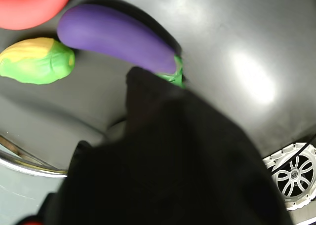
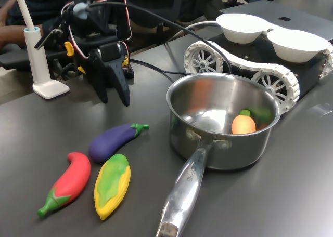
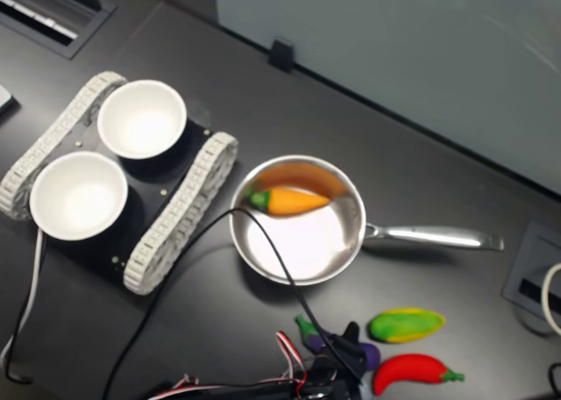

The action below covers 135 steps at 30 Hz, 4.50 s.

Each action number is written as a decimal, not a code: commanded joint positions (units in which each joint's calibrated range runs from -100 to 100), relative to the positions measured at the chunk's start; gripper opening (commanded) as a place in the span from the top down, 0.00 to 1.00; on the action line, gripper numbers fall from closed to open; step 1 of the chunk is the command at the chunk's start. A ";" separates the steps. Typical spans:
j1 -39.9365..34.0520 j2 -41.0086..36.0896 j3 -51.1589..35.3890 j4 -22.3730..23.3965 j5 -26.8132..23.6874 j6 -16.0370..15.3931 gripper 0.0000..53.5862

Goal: Pick up the brinjal and place them in the pan

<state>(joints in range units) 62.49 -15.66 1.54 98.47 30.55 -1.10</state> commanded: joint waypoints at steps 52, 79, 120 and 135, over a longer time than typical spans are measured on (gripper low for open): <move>-9.96 17.55 -2.04 -9.13 -1.76 9.42 0.48; -11.68 19.49 -0.04 -10.58 -3.71 13.29 0.53; -16.04 0.18 6.05 -17.40 -11.53 14.63 1.00; -8.82 -11.72 0.96 -16.21 -16.41 0.01 1.00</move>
<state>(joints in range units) 51.16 -20.62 8.87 82.83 15.46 2.48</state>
